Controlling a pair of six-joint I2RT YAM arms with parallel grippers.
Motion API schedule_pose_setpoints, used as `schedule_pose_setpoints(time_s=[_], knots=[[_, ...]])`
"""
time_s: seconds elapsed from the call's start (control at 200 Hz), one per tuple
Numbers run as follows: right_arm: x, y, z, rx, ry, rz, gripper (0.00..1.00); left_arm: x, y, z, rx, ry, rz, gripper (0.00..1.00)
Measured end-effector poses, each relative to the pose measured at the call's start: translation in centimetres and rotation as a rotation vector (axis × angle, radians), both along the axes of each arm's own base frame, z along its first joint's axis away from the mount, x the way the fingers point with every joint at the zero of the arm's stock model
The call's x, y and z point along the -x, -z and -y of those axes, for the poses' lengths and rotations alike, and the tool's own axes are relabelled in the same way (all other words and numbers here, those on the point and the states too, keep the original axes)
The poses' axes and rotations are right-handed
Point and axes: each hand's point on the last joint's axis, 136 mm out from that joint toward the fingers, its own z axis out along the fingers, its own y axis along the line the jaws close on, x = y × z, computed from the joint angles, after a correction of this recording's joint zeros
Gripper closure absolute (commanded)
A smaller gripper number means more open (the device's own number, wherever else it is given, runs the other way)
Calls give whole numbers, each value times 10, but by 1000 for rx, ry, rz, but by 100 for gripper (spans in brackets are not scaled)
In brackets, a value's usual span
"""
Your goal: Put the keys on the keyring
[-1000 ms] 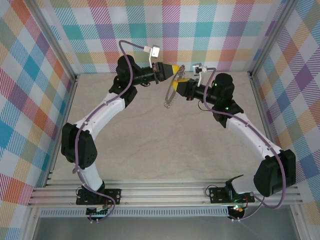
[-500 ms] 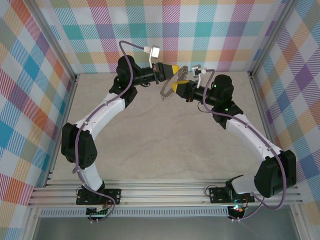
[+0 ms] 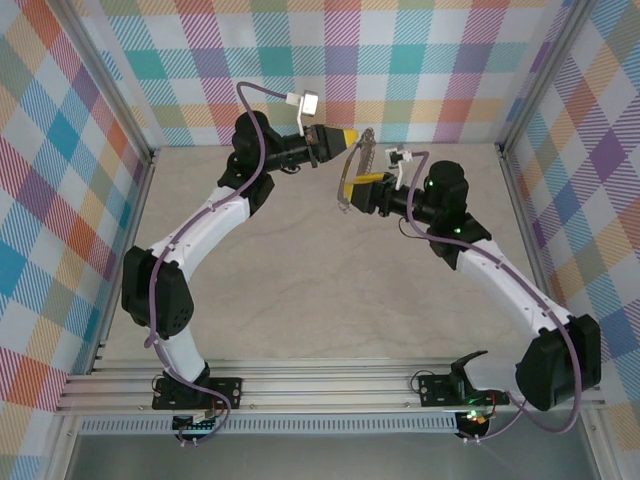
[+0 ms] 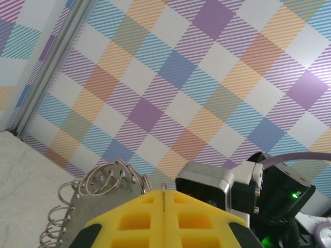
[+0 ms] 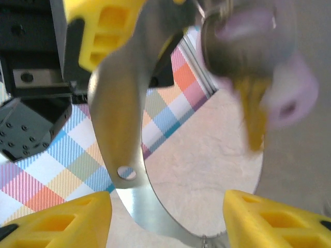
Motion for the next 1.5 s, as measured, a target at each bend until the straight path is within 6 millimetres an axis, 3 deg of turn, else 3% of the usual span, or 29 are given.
schedule_pose_setpoints(time_s=[0.155,0.295,0.88,1.135,1.5], knots=[[16,9,15,18,33,-10,39,3,-5,-2,5,-3,9,100],[18,13,25,20,72,-18,38,7,-8,-4,7,-4,17,100],[-24,23,62,-43,282,-159,38,13,20,-4,-27,-44,-5,100],[-35,24,76,-70,341,-203,37,12,20,-4,-25,-51,-4,100],[-50,14,74,-79,346,-210,37,13,19,-4,-26,-39,-1,100]])
